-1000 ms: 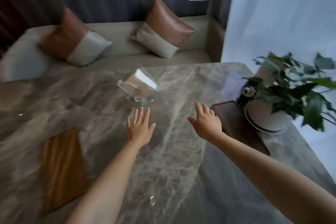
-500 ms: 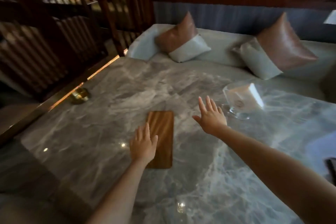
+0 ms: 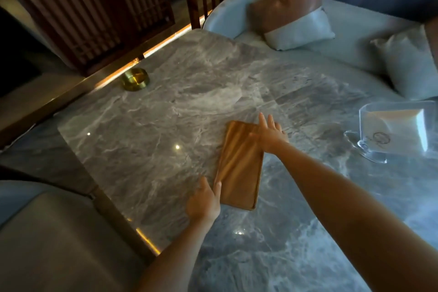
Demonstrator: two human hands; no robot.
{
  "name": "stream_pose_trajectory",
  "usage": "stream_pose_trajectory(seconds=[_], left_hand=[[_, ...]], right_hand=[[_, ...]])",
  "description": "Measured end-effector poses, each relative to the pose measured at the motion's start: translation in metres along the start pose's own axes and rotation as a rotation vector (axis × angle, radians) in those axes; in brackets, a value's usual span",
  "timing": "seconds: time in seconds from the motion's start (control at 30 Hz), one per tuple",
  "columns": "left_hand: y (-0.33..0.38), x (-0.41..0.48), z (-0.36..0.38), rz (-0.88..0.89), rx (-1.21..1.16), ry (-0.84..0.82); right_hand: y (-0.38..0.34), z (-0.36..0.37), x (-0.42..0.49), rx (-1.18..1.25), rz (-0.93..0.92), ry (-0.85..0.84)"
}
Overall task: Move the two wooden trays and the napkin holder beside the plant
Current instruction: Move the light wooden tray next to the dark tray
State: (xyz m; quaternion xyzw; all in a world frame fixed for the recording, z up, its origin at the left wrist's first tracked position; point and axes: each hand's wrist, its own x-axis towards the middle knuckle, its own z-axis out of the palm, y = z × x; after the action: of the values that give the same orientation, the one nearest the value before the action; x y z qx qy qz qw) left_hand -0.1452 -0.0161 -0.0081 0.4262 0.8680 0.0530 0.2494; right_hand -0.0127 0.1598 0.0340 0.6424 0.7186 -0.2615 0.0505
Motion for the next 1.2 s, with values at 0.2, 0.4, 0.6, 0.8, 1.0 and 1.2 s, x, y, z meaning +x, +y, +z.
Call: stream_pose_trajectory(seconds=[0.2, 0.4, 0.6, 0.8, 1.0, 1.2], left_hand=[[0.004, 0.000, 0.012, 0.026, -0.071, -0.033], [0.005, -0.001, 0.010, 0.003, -0.100, -0.038], [0.007, -0.001, 0.008, -0.031, -0.150, -0.050], [0.010, 0.007, -0.003, -0.016, -0.216, -0.017], [0.034, 0.020, -0.019, 0.075, -0.140, -0.009], [0.090, 0.025, -0.024, 0.249, -0.147, -0.058]], right_hand=[[-0.001, 0.011, 0.028, 0.011, -0.007, -0.079], [0.007, 0.020, 0.031, -0.026, -0.037, -0.066], [0.018, 0.017, 0.016, 0.009, 0.095, -0.043], [0.047, 0.013, -0.022, 0.113, 0.242, -0.047], [0.084, 0.009, -0.067, 0.261, 0.348, -0.004], [0.134, -0.002, -0.117, 0.412, 0.455, 0.092]])
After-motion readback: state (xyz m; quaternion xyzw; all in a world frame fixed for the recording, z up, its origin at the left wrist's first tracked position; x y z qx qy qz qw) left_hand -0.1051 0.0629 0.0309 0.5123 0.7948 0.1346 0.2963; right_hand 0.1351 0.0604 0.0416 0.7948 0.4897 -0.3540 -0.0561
